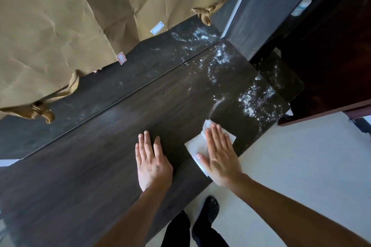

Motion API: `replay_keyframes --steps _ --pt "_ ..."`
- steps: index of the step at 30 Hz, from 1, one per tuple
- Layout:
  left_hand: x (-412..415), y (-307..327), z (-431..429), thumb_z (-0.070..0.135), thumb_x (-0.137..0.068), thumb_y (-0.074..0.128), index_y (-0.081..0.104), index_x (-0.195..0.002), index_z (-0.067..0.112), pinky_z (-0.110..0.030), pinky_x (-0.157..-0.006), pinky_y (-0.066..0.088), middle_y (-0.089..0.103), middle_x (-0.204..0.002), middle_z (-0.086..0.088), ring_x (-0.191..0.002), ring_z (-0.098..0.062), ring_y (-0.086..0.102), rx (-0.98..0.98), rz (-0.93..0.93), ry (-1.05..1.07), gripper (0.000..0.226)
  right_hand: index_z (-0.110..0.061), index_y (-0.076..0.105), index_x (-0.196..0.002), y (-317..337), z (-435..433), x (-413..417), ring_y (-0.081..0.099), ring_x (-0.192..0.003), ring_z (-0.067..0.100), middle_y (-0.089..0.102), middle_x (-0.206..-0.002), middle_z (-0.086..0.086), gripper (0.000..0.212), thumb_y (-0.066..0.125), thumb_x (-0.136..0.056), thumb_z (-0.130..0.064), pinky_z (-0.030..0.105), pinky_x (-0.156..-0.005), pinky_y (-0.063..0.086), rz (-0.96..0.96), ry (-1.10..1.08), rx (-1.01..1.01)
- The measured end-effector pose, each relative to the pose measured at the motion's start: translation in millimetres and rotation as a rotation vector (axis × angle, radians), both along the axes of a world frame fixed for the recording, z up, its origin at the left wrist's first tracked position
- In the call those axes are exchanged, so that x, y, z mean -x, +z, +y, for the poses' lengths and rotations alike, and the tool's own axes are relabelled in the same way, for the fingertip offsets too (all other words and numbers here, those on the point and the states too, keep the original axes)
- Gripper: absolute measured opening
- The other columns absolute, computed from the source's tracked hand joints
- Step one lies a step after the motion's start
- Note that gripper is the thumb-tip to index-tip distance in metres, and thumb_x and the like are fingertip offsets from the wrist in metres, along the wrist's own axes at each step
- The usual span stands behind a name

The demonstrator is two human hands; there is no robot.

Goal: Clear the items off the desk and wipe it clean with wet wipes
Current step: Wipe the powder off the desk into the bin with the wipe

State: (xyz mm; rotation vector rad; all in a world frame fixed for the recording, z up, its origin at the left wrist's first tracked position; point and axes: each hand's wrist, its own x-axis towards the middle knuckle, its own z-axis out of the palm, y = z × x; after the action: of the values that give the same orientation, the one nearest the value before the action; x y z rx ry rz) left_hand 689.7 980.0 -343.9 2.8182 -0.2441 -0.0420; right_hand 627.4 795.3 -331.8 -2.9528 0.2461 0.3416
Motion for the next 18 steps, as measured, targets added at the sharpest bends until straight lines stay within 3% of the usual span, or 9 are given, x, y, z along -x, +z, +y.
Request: replay_keyframes --steps 3,8,11,14,18 --pt "-1 1 -1 0.011 -0.082 0.029 0.053 -0.125 -0.001 -0.047 -0.113 0.02 0.035 -0.146 -0.025 -0.139 -0.039 0.028 -0.007 0.007 -0.004 0.05 -0.006 0.008 -0.15 -5 -27 -33 -0.002 -0.146 0.026 0.0 -0.157 0.014 0.08 0.017 -0.093 -0.061 0.042 -0.119 0.009 -0.012 0.002 0.04" --pt "-2 -1 -1 0.011 -0.082 0.029 0.053 -0.125 0.0 -0.046 -0.113 0.02 0.036 -0.146 -0.025 -0.138 -0.039 0.029 -0.004 0.005 -0.002 0.05 -0.002 0.005 -0.149 -7 -32 -122 -0.006 -0.146 0.028 -0.002 -0.157 0.019 0.077 0.019 -0.094 -0.055 0.044 -0.119 0.004 -0.022 -0.332 0.012" --pt "-2 0 0 0.01 -0.081 0.029 0.052 -0.125 0.001 -0.045 -0.114 0.018 0.035 -0.146 -0.024 -0.139 -0.038 0.027 -0.004 0.022 -0.004 0.051 -0.002 0.008 -0.149 -2 -5 -83 -0.002 -0.146 0.029 0.001 -0.157 0.018 0.077 0.021 -0.094 -0.056 0.043 -0.119 0.008 -0.024 -0.106 0.003" --pt "-4 4 0 0.009 -0.08 0.027 0.052 -0.126 0.0 -0.044 -0.115 0.015 0.033 -0.147 -0.024 -0.14 -0.037 0.025 -0.008 0.046 -0.011 0.053 -0.01 -0.006 -0.149 3 -21 -51 -0.013 -0.145 0.023 -0.014 -0.156 0.01 0.079 0.013 -0.093 -0.061 0.039 -0.119 -0.001 0.049 0.075 -0.044" --pt "-5 6 -2 0.01 -0.079 0.027 0.051 -0.127 0.001 -0.041 -0.116 0.011 0.032 -0.148 -0.025 -0.14 -0.037 0.025 -0.028 0.05 -0.013 0.054 -0.002 0.013 -0.148 -8 -71 -107 0.004 -0.145 0.033 0.006 -0.156 0.021 0.081 0.019 -0.091 -0.059 0.047 -0.117 0.014 -0.061 -0.227 0.085"
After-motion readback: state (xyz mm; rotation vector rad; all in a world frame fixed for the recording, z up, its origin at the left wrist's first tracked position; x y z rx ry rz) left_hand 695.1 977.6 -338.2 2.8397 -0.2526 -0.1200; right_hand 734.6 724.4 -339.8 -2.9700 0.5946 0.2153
